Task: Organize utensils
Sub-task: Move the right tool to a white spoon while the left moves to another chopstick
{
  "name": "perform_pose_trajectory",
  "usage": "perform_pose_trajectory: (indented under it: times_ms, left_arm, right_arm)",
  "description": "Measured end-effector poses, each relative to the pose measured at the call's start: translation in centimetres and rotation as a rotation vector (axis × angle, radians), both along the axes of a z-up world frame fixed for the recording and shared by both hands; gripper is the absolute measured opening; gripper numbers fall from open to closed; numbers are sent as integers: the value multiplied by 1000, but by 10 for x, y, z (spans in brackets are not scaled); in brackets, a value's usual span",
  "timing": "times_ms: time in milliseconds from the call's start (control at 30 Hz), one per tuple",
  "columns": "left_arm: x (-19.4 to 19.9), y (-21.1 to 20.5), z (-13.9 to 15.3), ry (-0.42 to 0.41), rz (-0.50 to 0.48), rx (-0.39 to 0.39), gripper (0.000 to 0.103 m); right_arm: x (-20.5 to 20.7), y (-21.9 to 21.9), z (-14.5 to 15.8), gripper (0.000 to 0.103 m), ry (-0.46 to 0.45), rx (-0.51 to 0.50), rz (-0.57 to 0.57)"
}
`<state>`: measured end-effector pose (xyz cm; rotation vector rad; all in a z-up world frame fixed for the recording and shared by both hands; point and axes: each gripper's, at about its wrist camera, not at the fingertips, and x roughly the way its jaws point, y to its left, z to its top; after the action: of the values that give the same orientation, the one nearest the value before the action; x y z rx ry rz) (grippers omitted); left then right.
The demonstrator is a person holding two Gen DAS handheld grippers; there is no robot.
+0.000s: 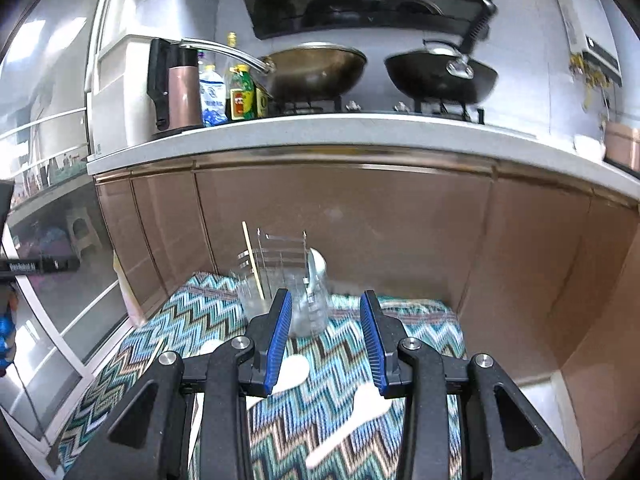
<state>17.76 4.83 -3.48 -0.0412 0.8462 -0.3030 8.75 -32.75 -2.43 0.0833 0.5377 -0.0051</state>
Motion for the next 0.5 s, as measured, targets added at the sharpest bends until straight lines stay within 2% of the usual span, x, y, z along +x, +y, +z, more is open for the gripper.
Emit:
perform_pose_trajectory:
  times_ms: [133, 333, 500]
  left_arm:
    - [3, -14, -38, 167, -80, 16, 41]
    - [18, -29, -81, 308, -103, 65, 41]
    - [33, -37, -110, 398, -113, 74, 41]
  right_arm:
    - [-5, -16, -13, 30, 86, 47, 12]
    - [-5, -41, -51, 30, 219, 147, 19]
    - [5, -65, -97, 30, 332, 211, -18]
